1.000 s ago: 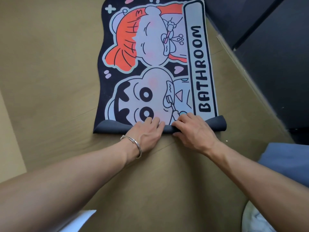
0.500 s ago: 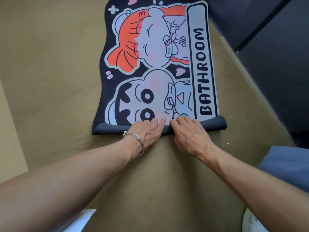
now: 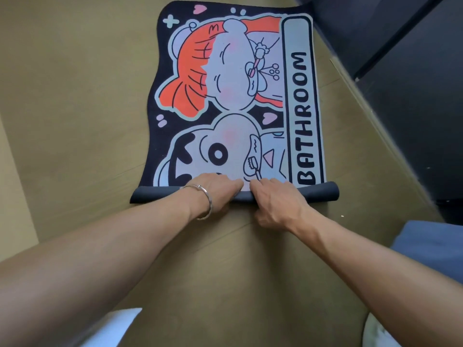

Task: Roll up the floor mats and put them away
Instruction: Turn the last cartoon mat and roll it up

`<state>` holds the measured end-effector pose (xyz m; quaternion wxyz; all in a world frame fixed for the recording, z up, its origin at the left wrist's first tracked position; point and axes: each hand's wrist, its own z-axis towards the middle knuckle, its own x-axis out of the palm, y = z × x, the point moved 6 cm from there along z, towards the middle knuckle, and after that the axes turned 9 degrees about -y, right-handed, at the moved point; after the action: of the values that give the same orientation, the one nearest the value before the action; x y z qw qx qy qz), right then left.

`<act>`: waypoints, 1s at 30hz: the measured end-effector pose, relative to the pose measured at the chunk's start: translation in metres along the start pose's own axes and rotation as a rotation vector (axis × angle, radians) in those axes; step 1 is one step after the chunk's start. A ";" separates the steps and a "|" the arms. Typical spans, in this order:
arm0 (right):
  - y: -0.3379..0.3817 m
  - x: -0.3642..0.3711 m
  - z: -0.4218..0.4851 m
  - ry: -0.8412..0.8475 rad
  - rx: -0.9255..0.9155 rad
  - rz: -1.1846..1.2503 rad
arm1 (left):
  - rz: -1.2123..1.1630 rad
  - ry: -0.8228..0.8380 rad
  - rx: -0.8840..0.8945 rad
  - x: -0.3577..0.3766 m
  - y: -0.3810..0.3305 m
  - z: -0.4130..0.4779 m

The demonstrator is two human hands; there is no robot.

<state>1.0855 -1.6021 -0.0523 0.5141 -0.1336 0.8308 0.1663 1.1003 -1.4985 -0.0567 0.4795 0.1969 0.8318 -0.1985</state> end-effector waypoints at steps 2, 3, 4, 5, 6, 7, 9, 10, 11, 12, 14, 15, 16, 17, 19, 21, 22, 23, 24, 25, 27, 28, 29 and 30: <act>-0.002 0.000 0.001 -0.016 0.033 0.015 | -0.029 -0.034 0.042 0.001 0.001 -0.002; -0.002 0.000 0.003 -0.022 0.048 0.028 | -0.006 -0.072 0.063 0.002 0.002 -0.004; -0.002 0.000 0.004 -0.030 0.059 0.040 | 0.047 -0.131 0.088 0.004 0.002 -0.006; -0.003 0.001 0.005 -0.036 0.071 0.047 | 0.110 -0.229 0.121 0.005 0.002 -0.008; -0.003 0.002 0.005 -0.037 0.080 0.047 | 0.163 -0.327 0.150 0.007 -0.001 -0.011; -0.003 0.004 0.005 -0.035 0.085 0.041 | 0.192 -0.380 0.145 0.008 -0.003 -0.015; -0.003 0.006 0.005 -0.037 0.095 0.040 | 0.184 -0.492 0.108 0.013 -0.006 -0.020; -0.003 0.006 0.004 -0.043 0.099 0.042 | 0.178 -0.508 0.100 0.017 -0.009 -0.022; -0.002 0.006 0.001 -0.053 0.102 0.041 | 0.182 -0.518 0.101 0.020 -0.011 -0.023; -0.002 0.006 -0.002 -0.075 0.095 0.037 | 0.190 -0.524 0.102 0.021 -0.013 -0.024; -0.002 0.008 -0.013 -0.150 0.049 0.021 | 0.201 -0.537 0.100 0.025 -0.012 -0.024; -0.001 0.010 -0.018 -0.189 0.023 -0.004 | 0.193 -0.547 0.103 0.026 -0.010 -0.024; -0.001 0.013 -0.024 -0.226 0.011 -0.037 | 0.183 -0.552 0.106 0.027 -0.010 -0.023; -0.002 0.015 -0.029 -0.262 0.019 -0.051 | 0.170 -0.560 0.111 0.029 -0.010 -0.022; -0.003 0.020 -0.034 -0.264 0.059 -0.035 | 0.152 -0.566 0.096 0.033 -0.012 -0.023; -0.001 0.028 -0.035 -0.155 0.080 -0.029 | 0.161 -0.575 0.031 0.034 -0.014 -0.026; -0.001 0.030 -0.033 -0.110 0.076 -0.015 | 0.162 -0.572 -0.012 0.035 -0.015 -0.027; -0.002 0.032 -0.032 -0.078 0.071 -0.002 | 0.158 -0.563 -0.058 0.036 -0.015 -0.028; -0.004 0.032 -0.030 -0.060 0.067 -0.004 | 0.151 -0.547 -0.104 0.036 -0.016 -0.029; -0.006 0.031 -0.028 -0.059 0.061 -0.010 | 0.142 -0.532 -0.149 0.036 -0.016 -0.029; -0.008 0.031 -0.027 -0.064 0.055 -0.004 | 0.114 -0.498 -0.219 0.037 -0.015 -0.031; -0.009 0.030 -0.027 -0.063 0.056 0.004 | 0.095 -0.477 -0.239 0.037 -0.015 -0.031; -0.009 0.031 -0.028 -0.062 0.058 0.013 | 0.075 -0.450 -0.252 0.037 -0.016 -0.032; -0.009 0.030 -0.028 -0.063 0.057 0.019 | 0.067 -0.420 -0.259 0.036 -0.016 -0.032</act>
<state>1.0529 -1.6232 -0.0690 0.5421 -0.1056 0.8198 0.1514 1.0521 -1.4901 -0.0714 0.6694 0.1158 0.7254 -0.1108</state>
